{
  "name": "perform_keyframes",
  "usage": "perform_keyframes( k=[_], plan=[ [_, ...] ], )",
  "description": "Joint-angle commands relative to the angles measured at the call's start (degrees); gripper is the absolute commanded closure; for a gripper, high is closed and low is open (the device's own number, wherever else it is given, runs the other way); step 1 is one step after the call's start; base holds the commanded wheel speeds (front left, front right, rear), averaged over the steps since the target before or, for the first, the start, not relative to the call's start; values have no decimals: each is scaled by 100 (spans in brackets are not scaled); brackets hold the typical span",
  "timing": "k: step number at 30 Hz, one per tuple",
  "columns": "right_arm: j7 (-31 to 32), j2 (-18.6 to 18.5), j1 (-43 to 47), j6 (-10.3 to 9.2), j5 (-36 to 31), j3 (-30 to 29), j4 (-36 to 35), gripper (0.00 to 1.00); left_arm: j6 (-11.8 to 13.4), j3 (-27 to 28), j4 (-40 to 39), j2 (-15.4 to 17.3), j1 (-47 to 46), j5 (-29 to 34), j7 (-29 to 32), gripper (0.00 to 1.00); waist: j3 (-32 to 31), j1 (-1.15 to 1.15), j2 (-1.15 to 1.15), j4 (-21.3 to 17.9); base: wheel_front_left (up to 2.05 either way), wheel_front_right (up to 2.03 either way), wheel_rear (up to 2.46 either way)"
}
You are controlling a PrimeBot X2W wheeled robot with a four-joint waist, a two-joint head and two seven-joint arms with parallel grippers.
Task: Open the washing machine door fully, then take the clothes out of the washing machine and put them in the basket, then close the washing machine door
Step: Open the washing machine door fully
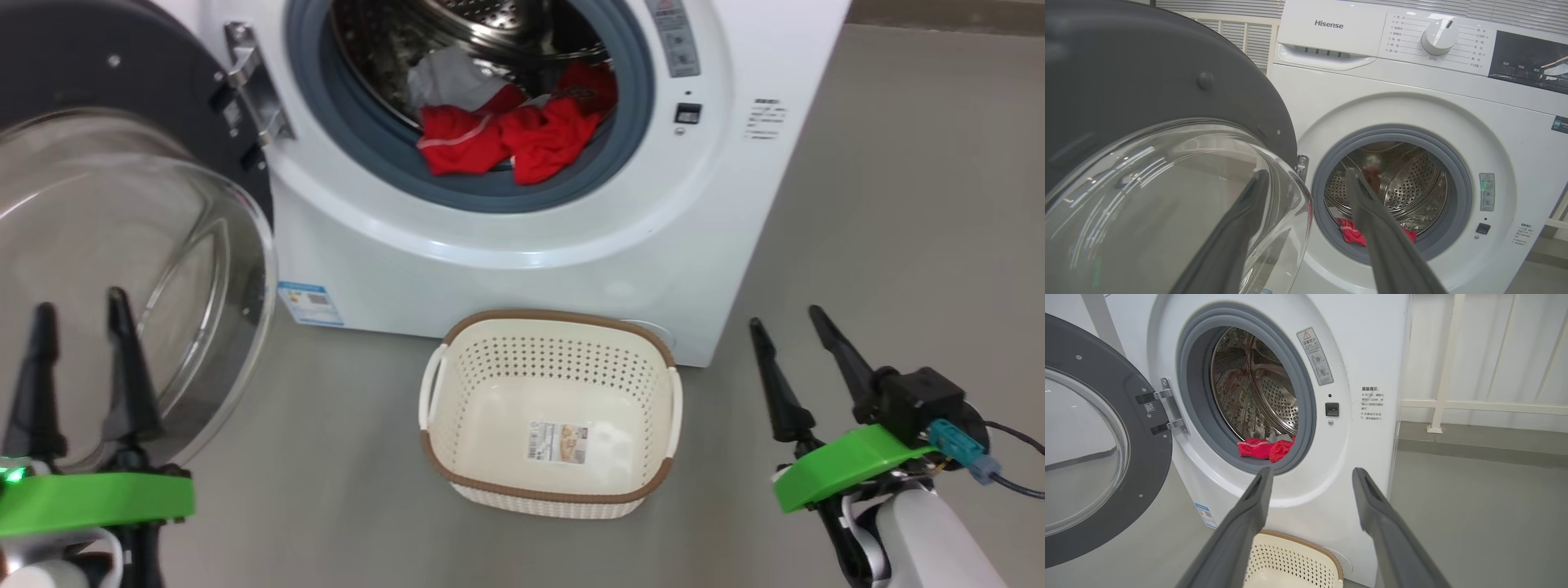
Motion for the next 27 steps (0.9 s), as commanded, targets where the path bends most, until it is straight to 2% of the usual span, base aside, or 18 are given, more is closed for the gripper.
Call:
perform_keyframes(
  k=[1,4,10,17,27],
  plan=[
    [-52,19,10,26,30,19,-183,0,-51,104,-189,134,-26,30,38,0,-68,0,0,-235,0,0,0],
    [-52,19,48,26,9,-92,-269,0,-166,-163,-235,56,3,87,57,0,-117,0,0,-436,0,0,0],
    [-52,19,141,26,-97,-21,-429,0,-411,-344,-178,-8,190,-103,146,0,-251,0,0,-789,0,0,0],
    [-52,19,307,26,-62,191,-607,0,-606,-451,-64,108,587,-30,48,0,-433,0,0,-1289,0,0,0],
    [-52,19,642,26,-236,290,-831,0,-612,-536,70,93,1070,239,-153,0,-604,0,0,-1658,0,0,0]
  ],
)
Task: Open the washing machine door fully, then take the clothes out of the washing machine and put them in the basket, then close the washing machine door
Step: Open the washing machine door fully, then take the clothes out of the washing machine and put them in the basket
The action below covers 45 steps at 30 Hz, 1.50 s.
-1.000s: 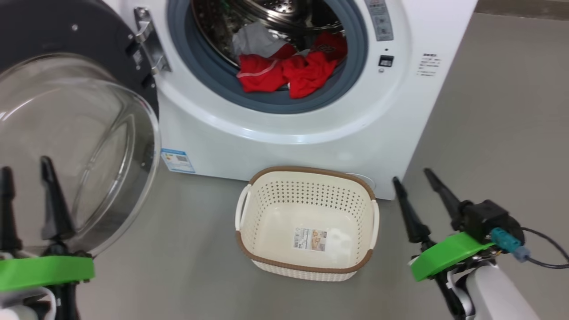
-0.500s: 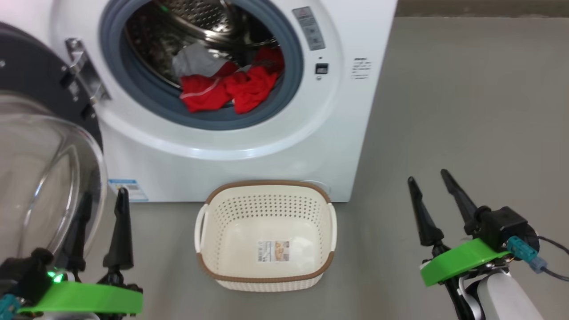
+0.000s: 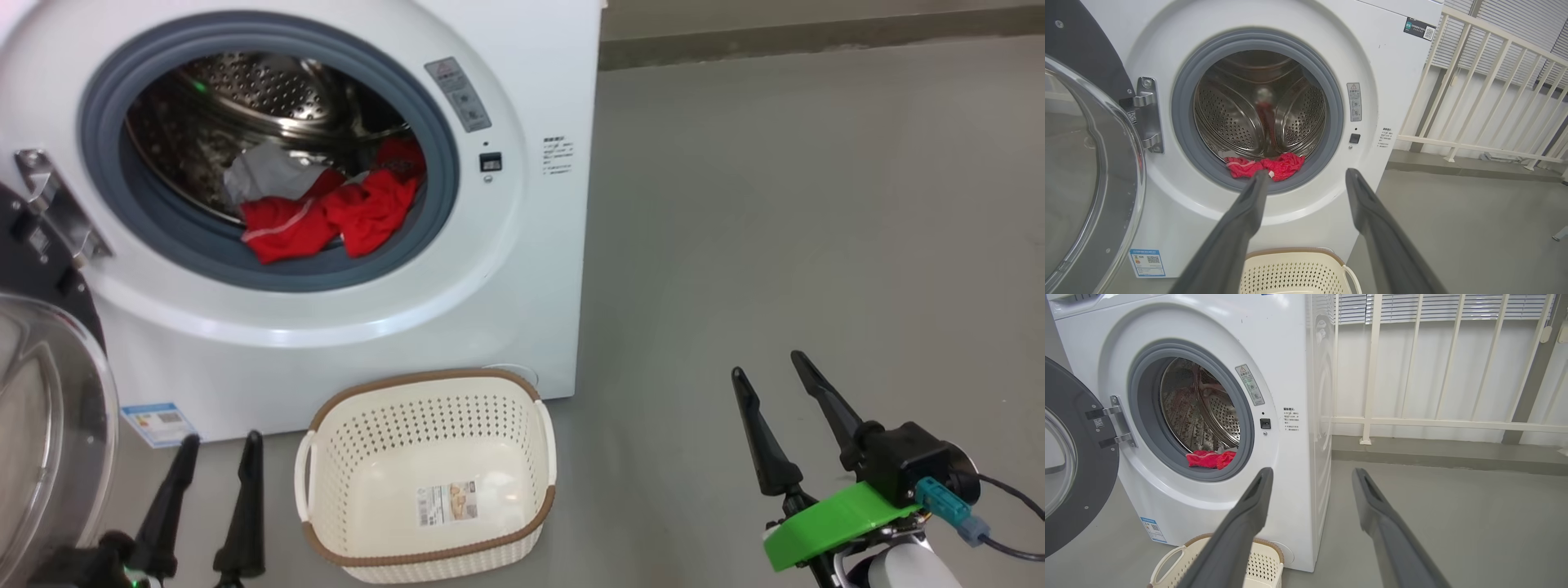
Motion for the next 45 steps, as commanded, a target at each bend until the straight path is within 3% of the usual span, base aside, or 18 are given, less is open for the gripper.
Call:
perform_keyframes(
  k=[1,33,45],
  plan=[
    [-37,5,-29,26,-70,154,-194,0,7,203,-94,121,-21,117,-71,0,-126,0,0,-128,0,0,0],
    [-37,5,404,26,-166,79,-340,0,451,282,-68,72,501,519,-30,0,-419,0,0,-203,11,-17,6],
    [-37,5,311,26,-197,114,-252,0,336,251,-320,53,515,372,-51,0,-358,0,0,-171,147,-157,10]
  ],
)
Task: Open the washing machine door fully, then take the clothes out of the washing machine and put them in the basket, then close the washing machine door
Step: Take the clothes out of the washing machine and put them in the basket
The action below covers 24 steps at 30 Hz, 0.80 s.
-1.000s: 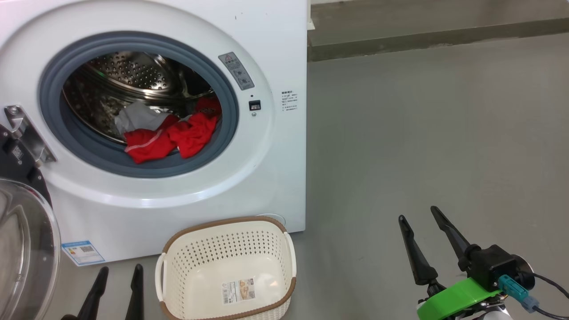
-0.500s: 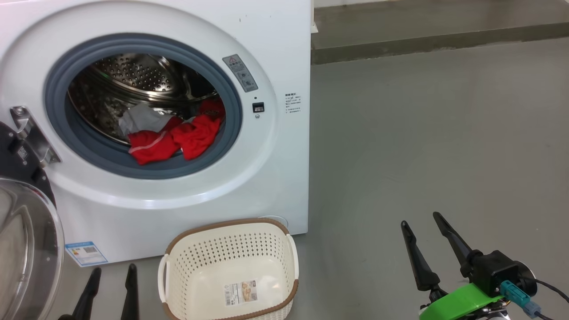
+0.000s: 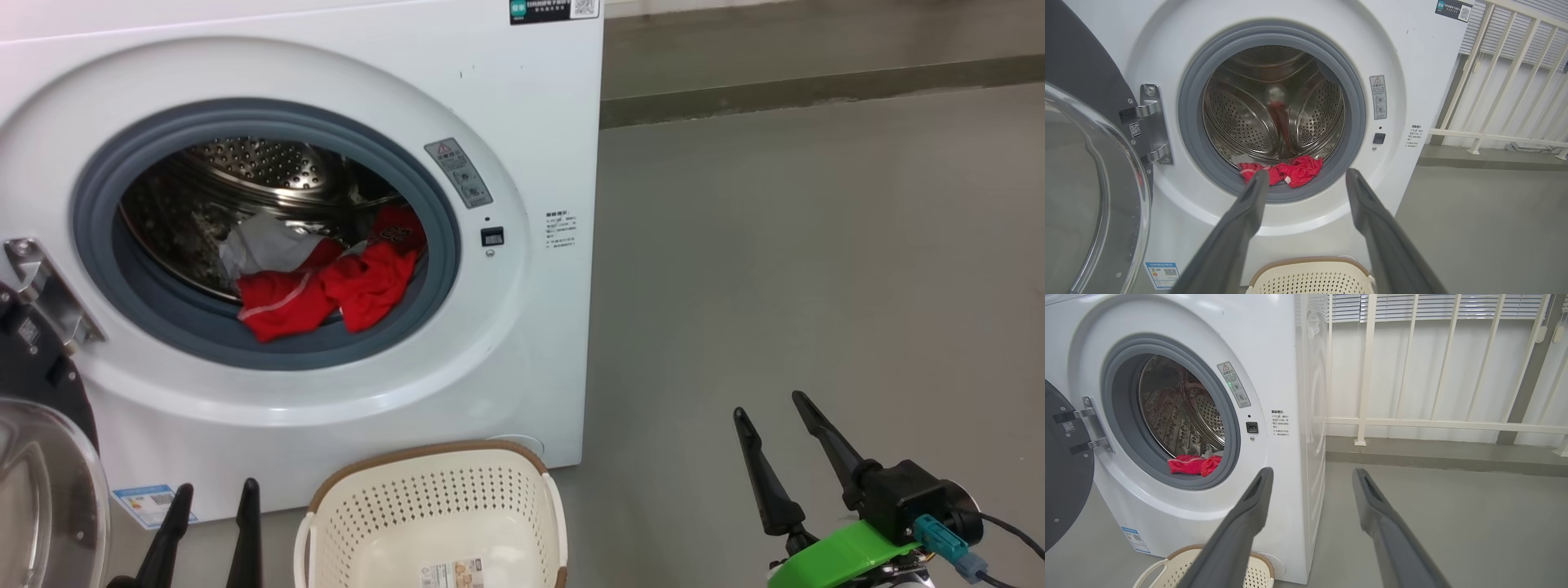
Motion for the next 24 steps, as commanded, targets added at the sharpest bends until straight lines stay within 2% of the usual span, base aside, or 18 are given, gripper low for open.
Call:
perform_keyframes(
  k=[1,7,24],
  plan=[
    [-37,-5,-208,26,-84,122,-118,0,-16,214,-173,105,-151,-39,-64,0,10,0,0,2,104,-104,0],
    [-37,-5,-229,26,-84,133,-88,0,1,221,-175,102,-170,-71,-74,0,19,0,0,13,56,-56,0],
    [-37,-5,-168,26,-59,212,-86,0,110,142,-240,113,-112,-44,-31,0,-28,0,0,31,0,0,0]
  ],
)
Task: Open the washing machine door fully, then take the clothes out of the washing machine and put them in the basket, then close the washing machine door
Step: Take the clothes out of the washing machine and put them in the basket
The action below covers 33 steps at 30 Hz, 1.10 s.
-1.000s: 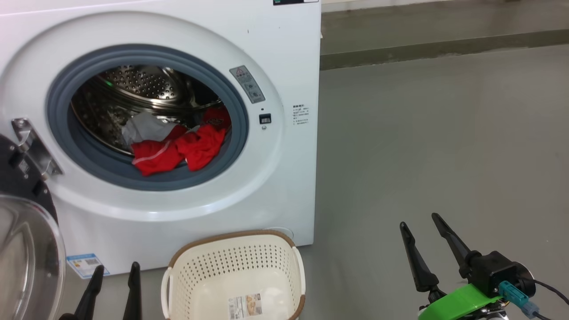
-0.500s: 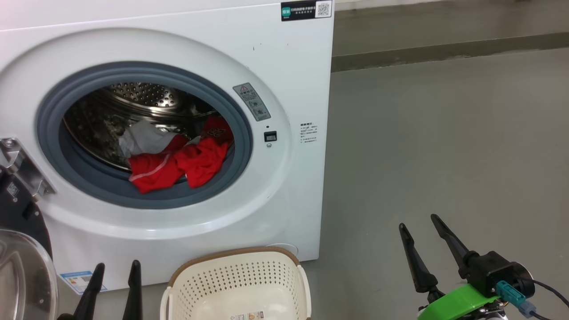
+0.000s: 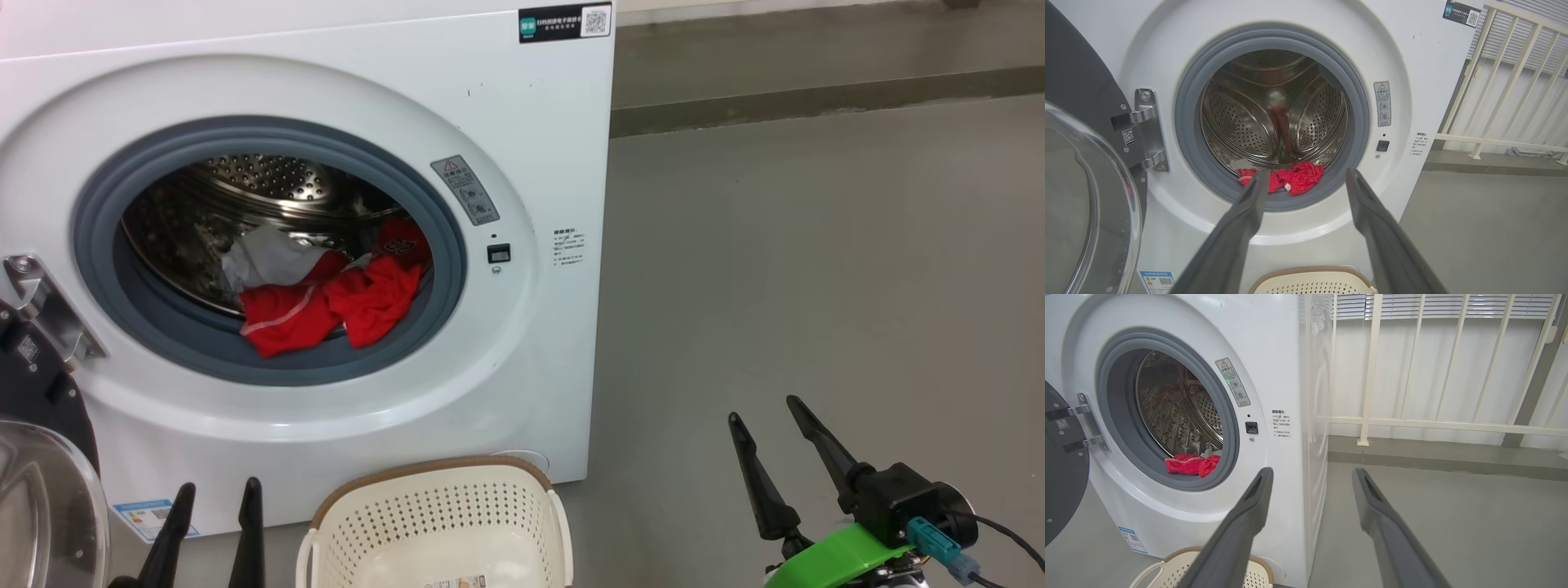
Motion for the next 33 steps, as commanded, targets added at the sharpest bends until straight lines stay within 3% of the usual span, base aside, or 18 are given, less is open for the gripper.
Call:
perform_keyframes(
  k=[1,11,33],
  plan=[
    [-37,-5,-166,26,1,159,-145,0,52,181,-164,98,-118,15,-33,0,-3,0,0,6,0,0,0],
    [-37,-5,-204,26,-25,160,-189,0,126,133,-150,95,-225,14,9,0,145,0,0,89,0,0,0],
    [-37,-5,-609,26,-78,159,-364,0,140,86,468,46,-1735,-11,-82,0,1121,0,0,399,0,0,0]
  ],
)
